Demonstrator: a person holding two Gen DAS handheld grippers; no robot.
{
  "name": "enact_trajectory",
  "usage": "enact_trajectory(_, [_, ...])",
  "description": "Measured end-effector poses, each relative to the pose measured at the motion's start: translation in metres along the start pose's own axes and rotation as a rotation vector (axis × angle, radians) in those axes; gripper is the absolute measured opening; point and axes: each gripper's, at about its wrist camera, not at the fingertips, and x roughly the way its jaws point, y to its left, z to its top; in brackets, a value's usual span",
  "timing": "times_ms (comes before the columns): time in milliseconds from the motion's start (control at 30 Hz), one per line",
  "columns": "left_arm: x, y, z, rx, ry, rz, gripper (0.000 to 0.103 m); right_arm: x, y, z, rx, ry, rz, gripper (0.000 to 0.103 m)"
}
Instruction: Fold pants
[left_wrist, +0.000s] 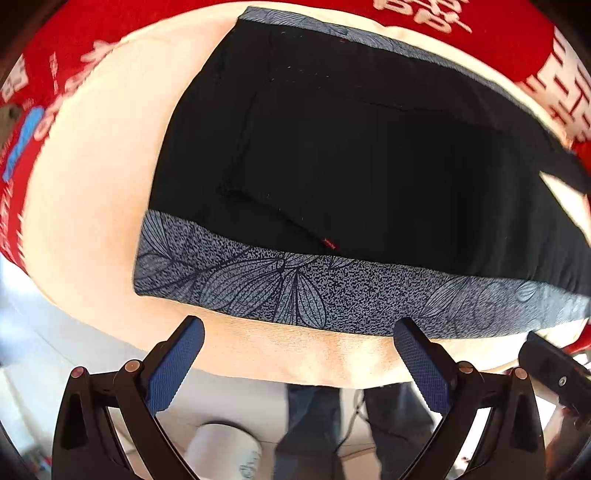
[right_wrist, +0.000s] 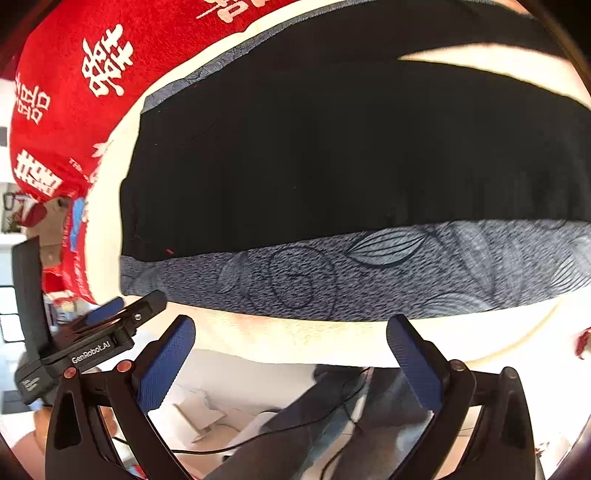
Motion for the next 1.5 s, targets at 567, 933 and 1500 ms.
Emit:
enact_trajectory(567, [0.025,0.036,-0.014,-0.152,-0.023,-0.316,0.103,0.078,-0.040,-0.026,0.331,-0.017,0.561,0.057])
enact_trajectory(933, [0.029,0.049,0.007,-0.373,-0.046,-0.508,0.103,0.040,-0.003,-0.002,0.288,-0.068,0.677,0.009])
enact_trajectory(1500, [0.041,0.055,0.014,-0.289,-0.049,-0.384,0.049,0.045,-0.101,-0.029,0.561,-0.185,0.721,0.049])
